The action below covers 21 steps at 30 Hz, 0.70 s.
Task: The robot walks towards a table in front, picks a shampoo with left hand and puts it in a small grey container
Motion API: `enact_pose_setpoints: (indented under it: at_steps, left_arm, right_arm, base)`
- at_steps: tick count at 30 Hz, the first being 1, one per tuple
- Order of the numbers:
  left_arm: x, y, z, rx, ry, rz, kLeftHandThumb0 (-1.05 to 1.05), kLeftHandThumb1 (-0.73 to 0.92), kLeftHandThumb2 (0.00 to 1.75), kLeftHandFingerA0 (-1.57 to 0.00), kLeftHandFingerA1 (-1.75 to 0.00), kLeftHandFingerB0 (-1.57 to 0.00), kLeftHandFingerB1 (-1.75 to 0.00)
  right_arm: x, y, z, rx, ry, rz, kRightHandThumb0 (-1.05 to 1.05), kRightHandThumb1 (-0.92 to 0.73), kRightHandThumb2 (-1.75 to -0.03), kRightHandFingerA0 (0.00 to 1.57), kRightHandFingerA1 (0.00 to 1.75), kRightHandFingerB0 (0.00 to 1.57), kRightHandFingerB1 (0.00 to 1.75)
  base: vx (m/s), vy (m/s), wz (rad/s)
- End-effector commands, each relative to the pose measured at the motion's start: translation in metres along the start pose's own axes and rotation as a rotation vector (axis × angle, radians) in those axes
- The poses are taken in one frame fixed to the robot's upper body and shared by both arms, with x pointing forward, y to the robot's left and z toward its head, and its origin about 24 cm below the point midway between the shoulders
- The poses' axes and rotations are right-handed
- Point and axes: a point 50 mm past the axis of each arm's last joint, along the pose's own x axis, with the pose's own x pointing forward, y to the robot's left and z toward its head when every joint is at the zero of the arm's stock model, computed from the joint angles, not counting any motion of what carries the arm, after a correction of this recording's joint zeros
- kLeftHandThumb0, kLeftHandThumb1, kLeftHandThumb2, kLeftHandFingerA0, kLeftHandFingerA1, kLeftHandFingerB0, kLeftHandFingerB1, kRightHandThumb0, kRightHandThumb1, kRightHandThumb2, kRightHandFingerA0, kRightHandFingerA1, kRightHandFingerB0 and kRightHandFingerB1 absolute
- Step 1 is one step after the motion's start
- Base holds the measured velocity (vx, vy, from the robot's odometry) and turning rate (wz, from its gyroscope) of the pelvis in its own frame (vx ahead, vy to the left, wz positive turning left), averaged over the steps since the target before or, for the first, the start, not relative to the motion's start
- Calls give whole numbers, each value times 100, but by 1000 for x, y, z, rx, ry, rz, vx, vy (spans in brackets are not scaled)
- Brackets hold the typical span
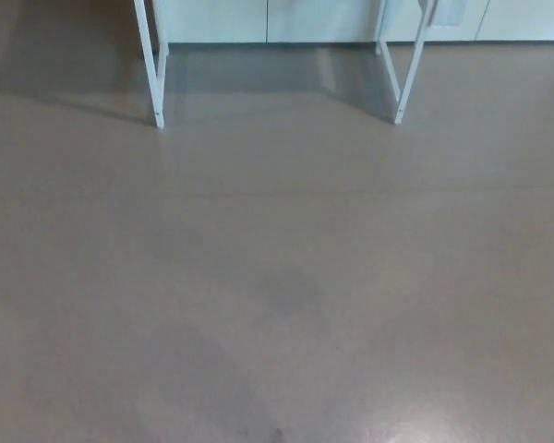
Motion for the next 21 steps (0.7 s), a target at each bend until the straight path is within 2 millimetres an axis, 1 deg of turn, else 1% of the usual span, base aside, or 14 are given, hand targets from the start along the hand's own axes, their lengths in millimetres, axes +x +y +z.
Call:
enact_pose_setpoints:
  at_steps: [1,2,3,5,6,9,11,13,17,18,19,20,21]
  left_arm:
    - [-2,1,-4,36,-12,1,-27,61,58,-60,-53,-43,-35]
    - [-2,0,-5,15,-8,-14,-27,63,60,-55,-52,-40,-35]
    - [-3,0,-5,8,-7,-18,-28,63,59,-57,-51,-41,-35]
    - [-3,0,-5,12,-9,-14,-27,63,60,-58,-52,-41,-36]
    - [-3,0,-7,14,-5,-12,-25,62,58,-59,-52,-40,-35]
    - [-5,1,-12,26,2,-10,-26,61,58,-57,-51,-40,-36]
    - [-4,-1,-9,16,-5,-15,-26,60,58,-57,-52,-42,-35]
    - [-3,-3,-7,11,-9,-16,-26,60,58,-57,-52,-42,-35]
    - [-3,-4,-7,10,-10,-16,-26,60,58,-57,-52,-42,-35]
    - [-4,-2,-10,37,-7,-20,-28,63,59,-61,-53,-40,-36]
    - [-7,2,-15,77,-2,-26,-28,63,59,-61,-53,-40,-36]
    - [-8,2,-17,76,1,-26,-28,63,59,-61,-53,-40,-36]
    - [-9,2,-20,89,11,-17,-31,61,58,-61,-48,-43,-35]
  right_arm:
    - [-2,-6,-4,-5,-4,-10,-23,-62,-59,70,46,49,38]
    - [-2,-7,-5,-10,-2,-13,-24,-62,-58,72,48,49,38]
    - [-2,-7,-6,-13,-2,-15,-24,-62,-58,75,49,51,39]
    - [-2,-7,-5,-17,-4,-15,-25,-61,-58,76,48,51,38]
    - [-3,-7,-7,-22,0,-13,-25,-62,-58,73,47,51,38]
    - [-3,-5,-9,-30,15,0,-25,-60,-58,72,48,51,39]
    - [-2,-6,-5,-37,6,-2,-26,-61,-58,72,48,51,39]
    - [-1,-8,-2,-42,-1,-6,-26,-61,-58,72,48,51,39]
    - [0,-9,-1,-43,-1,-6,-26,-61,-58,72,48,51,39]
    - [-1,-7,-3,-40,3,3,-24,-63,-58,70,46,52,39]
    - [-2,-4,-6,-37,10,18,-24,-63,-58,70,46,52,39]
    - [-2,-5,-6,-40,11,18,-24,-63,-58,70,46,52,39]
    - [-2,-4,-7,-46,12,24,-25,-63,-59,69,45,52,39]
  base:
    - [259,60,4]
    - [240,38,2]
    - [234,-11,16]
    - [266,-18,12]
    - [298,-69,14]
    - [291,-128,12]
    - [392,-191,23]
    - [424,-41,58]
    - [338,-71,1]
    - [301,-48,-1]
    - [299,-9,-4]
    - [309,45,-16]
    - [306,67,-25]
